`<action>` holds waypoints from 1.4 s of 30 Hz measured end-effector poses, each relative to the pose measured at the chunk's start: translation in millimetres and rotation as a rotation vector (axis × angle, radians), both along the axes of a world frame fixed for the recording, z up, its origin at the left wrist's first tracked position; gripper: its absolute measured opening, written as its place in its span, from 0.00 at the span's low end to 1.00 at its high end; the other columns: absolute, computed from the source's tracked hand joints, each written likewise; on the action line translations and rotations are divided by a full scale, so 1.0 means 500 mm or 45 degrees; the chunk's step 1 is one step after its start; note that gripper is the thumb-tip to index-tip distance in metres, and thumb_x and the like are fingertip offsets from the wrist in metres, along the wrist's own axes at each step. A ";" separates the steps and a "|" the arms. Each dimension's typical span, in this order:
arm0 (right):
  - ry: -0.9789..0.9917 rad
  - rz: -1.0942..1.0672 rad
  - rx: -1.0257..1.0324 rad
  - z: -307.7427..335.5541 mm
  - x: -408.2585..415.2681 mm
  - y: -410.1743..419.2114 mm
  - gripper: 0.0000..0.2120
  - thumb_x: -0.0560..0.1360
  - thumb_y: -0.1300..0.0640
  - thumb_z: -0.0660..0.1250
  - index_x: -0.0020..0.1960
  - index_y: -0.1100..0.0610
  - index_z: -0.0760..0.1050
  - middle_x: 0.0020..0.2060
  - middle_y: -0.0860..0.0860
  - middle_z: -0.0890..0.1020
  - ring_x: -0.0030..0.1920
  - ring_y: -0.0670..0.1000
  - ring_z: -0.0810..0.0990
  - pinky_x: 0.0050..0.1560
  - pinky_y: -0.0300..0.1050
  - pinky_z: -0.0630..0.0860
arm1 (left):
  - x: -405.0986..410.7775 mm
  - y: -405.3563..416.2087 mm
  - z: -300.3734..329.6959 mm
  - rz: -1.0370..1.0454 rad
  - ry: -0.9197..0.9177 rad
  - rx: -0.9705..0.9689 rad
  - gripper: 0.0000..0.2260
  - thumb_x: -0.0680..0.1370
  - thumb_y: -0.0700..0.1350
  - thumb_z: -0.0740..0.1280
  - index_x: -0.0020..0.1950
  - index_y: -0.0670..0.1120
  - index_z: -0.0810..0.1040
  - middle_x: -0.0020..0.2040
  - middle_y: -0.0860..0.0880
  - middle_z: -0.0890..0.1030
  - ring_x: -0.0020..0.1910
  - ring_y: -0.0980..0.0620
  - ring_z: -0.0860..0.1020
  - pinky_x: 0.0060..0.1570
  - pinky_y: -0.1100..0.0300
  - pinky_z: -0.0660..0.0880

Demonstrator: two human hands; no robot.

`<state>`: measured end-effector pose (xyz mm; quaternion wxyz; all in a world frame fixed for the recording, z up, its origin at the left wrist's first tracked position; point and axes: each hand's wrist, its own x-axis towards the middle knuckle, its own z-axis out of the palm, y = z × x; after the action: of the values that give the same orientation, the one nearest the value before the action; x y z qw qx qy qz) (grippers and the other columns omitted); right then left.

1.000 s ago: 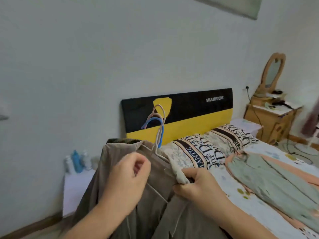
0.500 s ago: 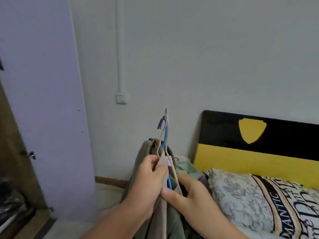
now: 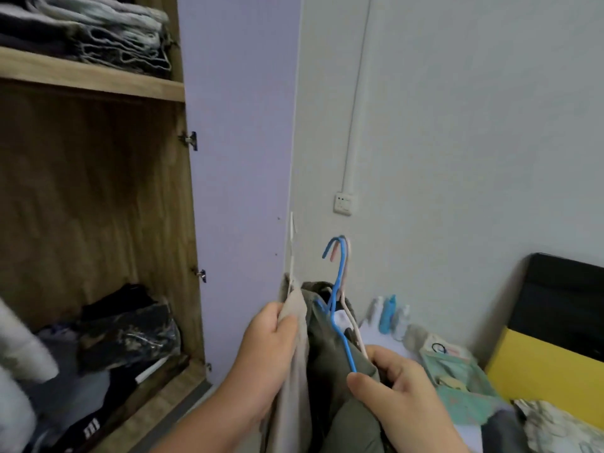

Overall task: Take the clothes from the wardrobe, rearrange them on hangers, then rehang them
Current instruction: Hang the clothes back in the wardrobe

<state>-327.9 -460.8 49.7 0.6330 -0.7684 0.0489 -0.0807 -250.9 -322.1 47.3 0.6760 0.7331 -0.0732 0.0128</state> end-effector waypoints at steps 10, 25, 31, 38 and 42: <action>-0.054 0.071 -0.125 0.033 0.182 0.172 0.10 0.69 0.68 0.67 0.38 0.54 0.81 0.24 0.46 0.79 0.25 0.38 0.73 0.29 0.30 0.68 | 0.147 0.125 0.023 0.039 0.114 -0.226 0.08 0.74 0.46 0.64 0.38 0.42 0.72 0.35 0.44 0.72 0.36 0.49 0.70 0.38 0.53 0.67; 0.003 0.443 0.095 0.007 0.434 0.276 0.11 0.78 0.61 0.61 0.40 0.61 0.78 0.30 0.55 0.75 0.32 0.47 0.71 0.32 0.36 0.67 | 0.322 0.229 0.014 0.362 0.356 -0.523 0.02 0.73 0.33 0.68 0.42 0.36 0.80 0.30 0.40 0.81 0.27 0.48 0.79 0.26 0.61 0.75; 0.245 0.677 0.359 0.019 0.556 0.214 0.09 0.73 0.74 0.63 0.40 0.64 0.78 0.29 0.54 0.81 0.28 0.46 0.79 0.31 0.34 0.74 | 0.405 0.240 0.022 0.616 0.318 -0.560 0.06 0.73 0.32 0.63 0.42 0.35 0.80 0.30 0.39 0.79 0.27 0.45 0.76 0.28 0.60 0.71; 0.009 0.888 -0.290 0.002 0.627 0.252 0.15 0.68 0.66 0.65 0.46 0.47 0.78 0.42 0.46 0.84 0.42 0.40 0.81 0.46 0.29 0.75 | 0.453 0.228 0.037 0.793 0.154 -0.536 0.05 0.75 0.35 0.63 0.45 0.38 0.79 0.35 0.39 0.80 0.32 0.47 0.78 0.31 0.58 0.75; -0.214 0.876 -0.548 0.005 0.640 0.301 0.18 0.72 0.57 0.62 0.60 0.43 0.73 0.53 0.43 0.79 0.57 0.42 0.76 0.61 0.35 0.71 | 0.475 0.248 0.032 0.851 0.165 -0.497 0.07 0.74 0.44 0.70 0.47 0.42 0.78 0.38 0.43 0.79 0.38 0.47 0.78 0.40 0.55 0.74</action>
<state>-7.8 -310.2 52.0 0.4498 -0.8455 -0.2805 0.0647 -13.2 -198.3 63.3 0.7647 0.5734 0.2160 0.1997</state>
